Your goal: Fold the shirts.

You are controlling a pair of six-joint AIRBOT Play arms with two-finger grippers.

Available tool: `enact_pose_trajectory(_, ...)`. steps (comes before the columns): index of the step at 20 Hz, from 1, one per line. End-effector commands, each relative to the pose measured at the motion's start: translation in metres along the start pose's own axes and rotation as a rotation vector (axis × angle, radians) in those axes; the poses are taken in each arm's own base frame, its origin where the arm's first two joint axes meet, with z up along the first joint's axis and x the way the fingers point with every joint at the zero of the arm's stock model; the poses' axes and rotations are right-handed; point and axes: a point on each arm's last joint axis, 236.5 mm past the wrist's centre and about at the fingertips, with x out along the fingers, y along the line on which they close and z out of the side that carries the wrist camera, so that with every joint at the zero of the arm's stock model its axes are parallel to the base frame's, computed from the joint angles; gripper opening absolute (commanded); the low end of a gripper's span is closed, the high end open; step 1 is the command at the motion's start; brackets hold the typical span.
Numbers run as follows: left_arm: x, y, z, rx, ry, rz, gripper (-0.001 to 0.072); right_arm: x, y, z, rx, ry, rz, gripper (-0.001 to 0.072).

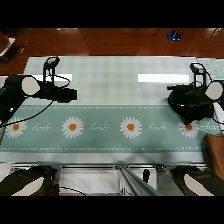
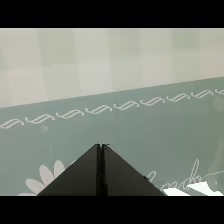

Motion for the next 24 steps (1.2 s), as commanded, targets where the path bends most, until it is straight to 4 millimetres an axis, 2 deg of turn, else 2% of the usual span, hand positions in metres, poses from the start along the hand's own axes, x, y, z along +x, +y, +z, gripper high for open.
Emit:
enact_pose_trajectory(1,0.002,-0.001,0.016,-0.002,-0.065,-0.006,0.0015,-0.001,0.003,0.019,0.0,-0.078,0.012,0.0022)
enact_pose_trajectory(3,0.005,-0.001,0.034,-0.004,-0.139,-0.01,0.0021,-0.004,-0.002,0.041,-0.027,-0.175,-0.013,0.0037)
enact_pose_trajectory(4,0.008,-0.001,0.043,-0.006,-0.173,-0.011,0.0142,-0.006,-0.013,0.053,-0.035,-0.225,-0.061,0.0231)
enact_pose_trajectory(5,0.013,0.0,0.051,-0.008,-0.202,-0.011,0.0519,-0.01,-0.036,0.064,0.038,-0.274,-0.141,0.0401)
enact_pose_trajectory(7,0.024,0.003,0.055,-0.016,-0.205,-0.006,0.0508,-0.022,-0.106,0.071,0.272,-0.346,-0.334,0.0404)
enact_pose_trajectory(9,0.029,0.004,0.051,-0.018,-0.186,-0.003,0.0508,-0.018,-0.154,0.062,0.433,-0.335,-0.389,0.0404)
enact_pose_trajectory(10,0.031,0.005,0.051,-0.019,-0.183,-0.002,0.0508,-0.009,-0.173,0.052,0.49,-0.298,-0.402,0.0404)
enact_pose_trajectory(12,0.034,0.006,0.05,-0.02,-0.177,0.0,0.0508,0.015,-0.191,0.031,0.537,-0.197,-0.383,0.0404)
enact_pose_trajectory(15,0.035,0.006,0.049,-0.021,-0.173,0.001,0.0508,0.063,-0.186,0.011,0.564,-0.067,-0.266,0.0404)
enact_pose_trajectory(19,0.038,0.006,0.048,-0.022,-0.168,0.002,0.0508,0.107,-0.171,0.007,0.552,-0.012,-0.179,0.0401)
enact_pose_trajectory(20,0.041,0.007,0.046,-0.023,-0.159,0.004,0.0508,0.115,-0.164,0.005,0.545,0.008,-0.148,0.0338)
enact_pose_trajectory(21,0.045,0.008,0.044,-0.024,-0.147,0.006,0.0508,0.119,-0.154,0.005,0.518,0.029,-0.107,0.0142)
enact_pose_trajectory(22,0.047,0.01,0.039,-0.025,-0.126,0.01,0.0508,0.117,-0.141,0.014,0.467,0.023,-0.045,0.0023)
enact_pose_trajectory(23,0.047,0.015,0.035,-0.023,-0.102,0.02,0.0508,0.109,-0.132,0.027,0.43,0.003,0.001,0.0022)
enact_pose_trajectory(24,0.041,0.027,0.029,-0.006,-0.062,0.056,0.0509,0.092,-0.129,0.046,0.405,-0.034,0.024,0.0022)
